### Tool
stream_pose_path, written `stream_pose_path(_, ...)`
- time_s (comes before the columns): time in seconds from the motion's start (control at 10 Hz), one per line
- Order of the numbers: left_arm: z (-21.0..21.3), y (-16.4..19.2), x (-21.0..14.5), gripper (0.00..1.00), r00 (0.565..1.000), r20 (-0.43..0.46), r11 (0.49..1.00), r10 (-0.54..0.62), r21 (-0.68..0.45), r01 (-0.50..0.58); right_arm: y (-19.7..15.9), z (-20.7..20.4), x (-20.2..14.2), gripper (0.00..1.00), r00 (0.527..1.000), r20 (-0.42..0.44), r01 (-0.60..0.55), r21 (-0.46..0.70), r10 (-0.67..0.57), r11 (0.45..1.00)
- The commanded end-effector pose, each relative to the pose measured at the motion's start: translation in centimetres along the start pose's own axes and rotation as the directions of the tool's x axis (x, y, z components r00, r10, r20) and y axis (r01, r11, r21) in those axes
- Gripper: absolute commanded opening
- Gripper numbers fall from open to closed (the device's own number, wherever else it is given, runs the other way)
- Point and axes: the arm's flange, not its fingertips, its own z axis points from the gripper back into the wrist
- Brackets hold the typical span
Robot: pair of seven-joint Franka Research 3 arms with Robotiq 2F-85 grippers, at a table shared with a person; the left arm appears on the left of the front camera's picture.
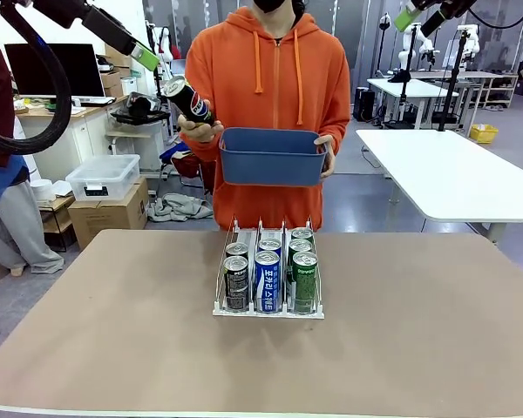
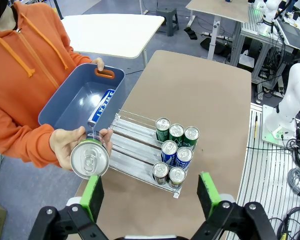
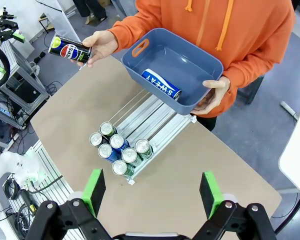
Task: Fill the beverage cans into the dispenser.
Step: Pick up the Pepsi coke handed by the human.
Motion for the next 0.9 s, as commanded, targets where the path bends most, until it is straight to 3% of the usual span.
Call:
stream_pose_path(0.0,0.0,0.0,-0.1,1.00,1.000,0.008,1.000,0.002,-0.008,-0.002,0.0,0.1,-0.1,1.00,1.000,-0.002,-0.002,0.001,0.002,1.000)
stream_pose_path(0.6,0.0,0.0,0.0,1.00,1.000,0.000,1.000,0.000,0.000,0.000,0.0,0.1,-0.1,1.00,1.000,-0.002,-0.002,0.001,0.002,1.000)
stream_pose_path(0.8,-1.6,1.5,-0.2,1.00,0.998,-0.036,0.998,-0.048,0.037,0.049,0.0,0.1,-0.1,1.00,1.000,-0.002,-0.002,0.001,0.002,1.000)
